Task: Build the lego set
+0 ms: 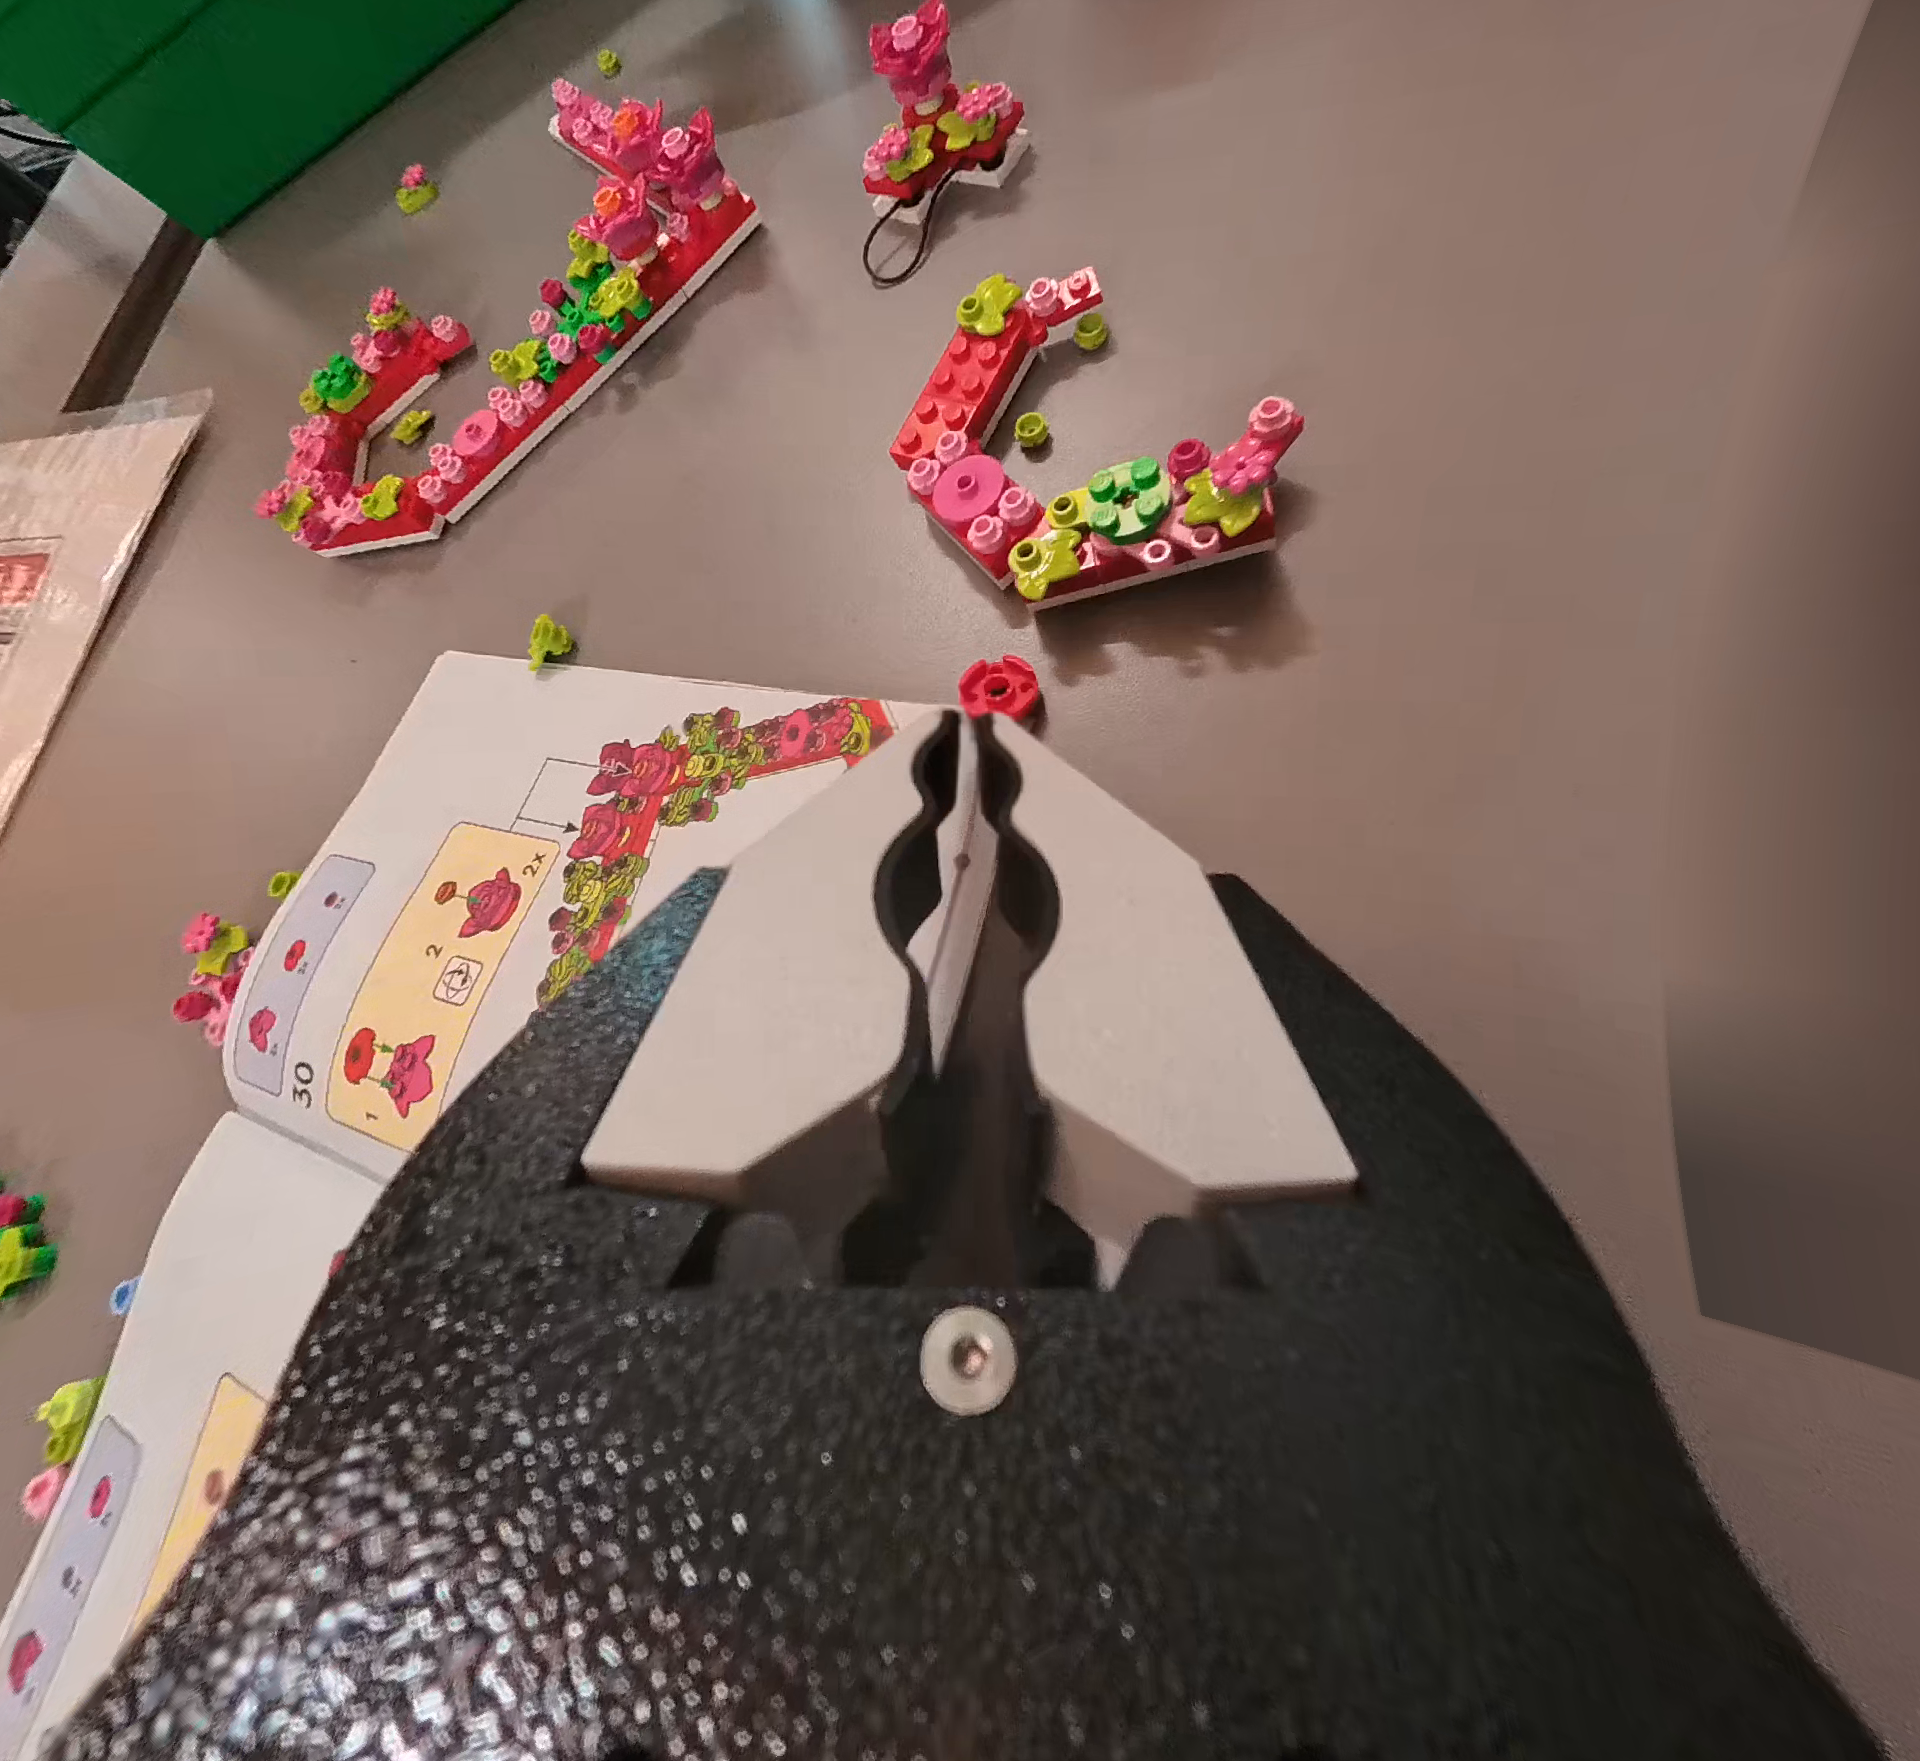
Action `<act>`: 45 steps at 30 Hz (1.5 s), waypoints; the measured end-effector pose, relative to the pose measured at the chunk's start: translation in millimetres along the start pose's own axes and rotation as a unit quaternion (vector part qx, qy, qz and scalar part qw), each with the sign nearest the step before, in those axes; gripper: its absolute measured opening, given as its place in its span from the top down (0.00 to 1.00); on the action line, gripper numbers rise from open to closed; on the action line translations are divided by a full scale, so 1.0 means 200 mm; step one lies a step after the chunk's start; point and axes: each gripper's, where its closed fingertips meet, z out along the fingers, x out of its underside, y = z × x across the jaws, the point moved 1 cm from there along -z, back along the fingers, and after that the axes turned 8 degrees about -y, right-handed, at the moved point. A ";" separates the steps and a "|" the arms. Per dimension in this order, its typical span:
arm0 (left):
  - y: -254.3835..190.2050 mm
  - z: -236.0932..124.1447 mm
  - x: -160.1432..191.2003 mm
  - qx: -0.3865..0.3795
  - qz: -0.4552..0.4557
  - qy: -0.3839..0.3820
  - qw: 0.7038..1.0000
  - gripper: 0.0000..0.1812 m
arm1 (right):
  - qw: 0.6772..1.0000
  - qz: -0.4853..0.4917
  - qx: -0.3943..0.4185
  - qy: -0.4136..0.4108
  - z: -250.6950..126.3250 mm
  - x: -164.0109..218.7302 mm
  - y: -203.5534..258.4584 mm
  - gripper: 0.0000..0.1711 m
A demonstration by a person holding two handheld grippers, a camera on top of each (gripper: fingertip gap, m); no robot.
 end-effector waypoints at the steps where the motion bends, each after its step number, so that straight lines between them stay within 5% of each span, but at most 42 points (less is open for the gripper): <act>1: 0.00 0.00 0.00 -0.003 0.004 0.001 1.000 1.00 | 1.000 -0.001 -0.001 0.001 0.00 0.00 0.00 0.78; 5: 0.05 -0.03 0.01 -0.038 0.018 0.013 0.999 1.00 | 1.000 -0.001 0.001 0.001 0.00 0.00 0.00 0.79; 8: 0.18 -0.14 0.00 -0.136 0.019 0.019 0.990 1.00 | 1.000 0.005 0.008 -0.001 -0.01 0.00 -0.02 0.79; 13: 0.43 -0.54 0.19 -0.340 0.010 0.108 0.934 1.00 | 1.000 0.008 0.011 0.000 -0.01 0.00 -0.03 0.80; 20: 0.43 -0.87 0.44 -0.441 -0.010 0.188 0.878 1.00 | 1.000 0.009 0.014 -0.001 -0.01 0.00 -0.03 0.81; 22: 0.39 -0.91 0.48 -0.448 -0.007 0.207 0.870 1.00 | 1.000 0.010 0.015 0.000 -0.01 0.00 -0.03 0.81; 30: 0.31 -0.94 0.44 -0.465 -0.074 0.158 0.868 0.70 | 1.000 0.008 0.014 0.002 -0.01 0.00 -0.03 0.82; 37: 0.18 -0.52 0.14 -0.315 -0.149 0.018 0.937 0.76 | 1.000 0.005 0.010 0.004 -0.01 0.01 -0.02 0.82; 45: 0.24 -0.47 0.16 -0.283 -0.223 -0.006 0.933 0.76 | 1.000 0.005 0.008 0.005 -0.01 0.01 -0.02 0.83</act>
